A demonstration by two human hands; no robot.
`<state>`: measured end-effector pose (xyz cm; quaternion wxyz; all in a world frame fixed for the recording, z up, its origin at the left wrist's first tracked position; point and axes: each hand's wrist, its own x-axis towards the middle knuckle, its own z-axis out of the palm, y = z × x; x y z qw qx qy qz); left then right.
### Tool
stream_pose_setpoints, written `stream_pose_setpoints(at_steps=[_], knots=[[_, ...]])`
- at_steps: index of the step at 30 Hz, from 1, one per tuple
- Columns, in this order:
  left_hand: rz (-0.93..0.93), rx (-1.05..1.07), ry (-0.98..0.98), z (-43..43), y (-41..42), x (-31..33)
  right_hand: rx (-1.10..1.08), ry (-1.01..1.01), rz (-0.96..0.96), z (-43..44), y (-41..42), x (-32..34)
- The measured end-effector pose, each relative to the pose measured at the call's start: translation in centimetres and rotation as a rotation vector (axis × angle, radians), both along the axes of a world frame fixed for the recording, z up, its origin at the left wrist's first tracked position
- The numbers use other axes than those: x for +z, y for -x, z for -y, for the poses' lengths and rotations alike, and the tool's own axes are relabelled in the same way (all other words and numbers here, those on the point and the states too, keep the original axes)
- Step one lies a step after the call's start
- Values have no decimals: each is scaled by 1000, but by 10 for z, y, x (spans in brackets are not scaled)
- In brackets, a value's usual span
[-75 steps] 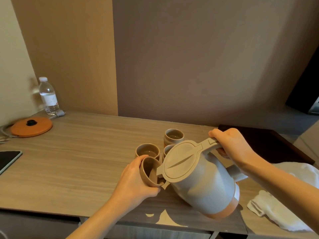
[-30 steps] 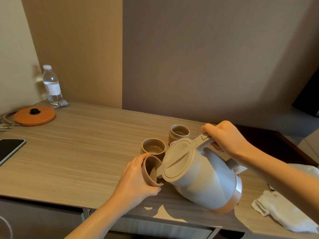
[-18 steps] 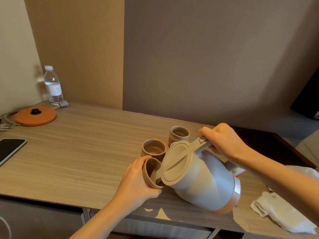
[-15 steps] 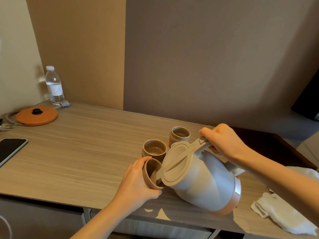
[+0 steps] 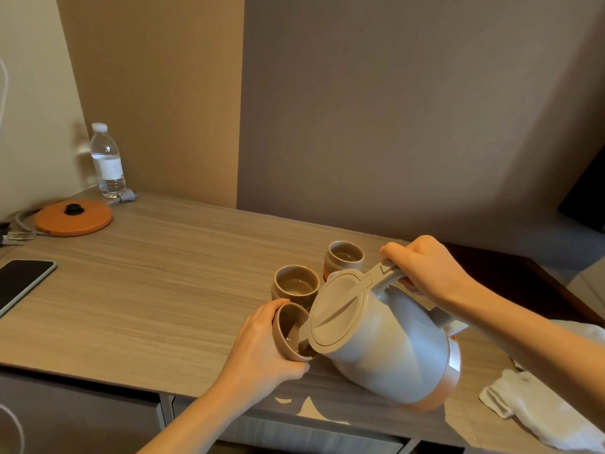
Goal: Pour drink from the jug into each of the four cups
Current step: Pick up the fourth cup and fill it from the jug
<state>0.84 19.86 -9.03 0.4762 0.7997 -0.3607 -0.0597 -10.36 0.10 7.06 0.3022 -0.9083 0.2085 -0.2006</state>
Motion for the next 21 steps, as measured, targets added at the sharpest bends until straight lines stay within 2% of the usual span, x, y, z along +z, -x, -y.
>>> stream_pose_setpoints(at_steps=[21], knots=[[-31, -5, 13, -4, 4, 5, -3, 38, -13, -3, -3, 0]])
